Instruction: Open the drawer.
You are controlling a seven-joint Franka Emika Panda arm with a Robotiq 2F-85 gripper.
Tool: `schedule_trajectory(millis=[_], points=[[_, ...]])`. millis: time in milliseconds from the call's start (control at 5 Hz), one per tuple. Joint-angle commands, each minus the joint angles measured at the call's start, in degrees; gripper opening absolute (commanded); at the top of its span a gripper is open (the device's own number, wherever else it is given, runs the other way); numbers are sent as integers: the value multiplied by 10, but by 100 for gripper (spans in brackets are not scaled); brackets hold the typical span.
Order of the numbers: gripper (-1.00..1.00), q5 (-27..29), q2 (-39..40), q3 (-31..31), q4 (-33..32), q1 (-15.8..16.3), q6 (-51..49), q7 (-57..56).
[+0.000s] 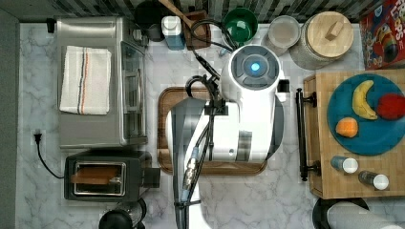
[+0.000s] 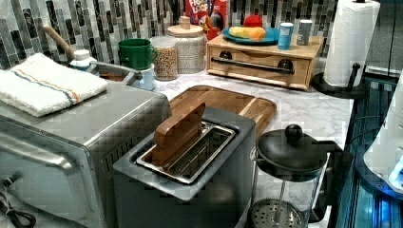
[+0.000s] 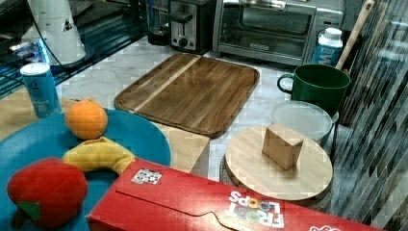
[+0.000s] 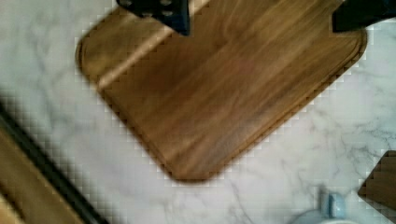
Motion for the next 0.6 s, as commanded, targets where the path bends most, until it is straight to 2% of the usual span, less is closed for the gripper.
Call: schedule_trajectory(millis=[200,600], points=[[100,-20,-56,-11,-124,-24,73,-287],[100,-27,-67,-36,-151,-46,82,-425]])
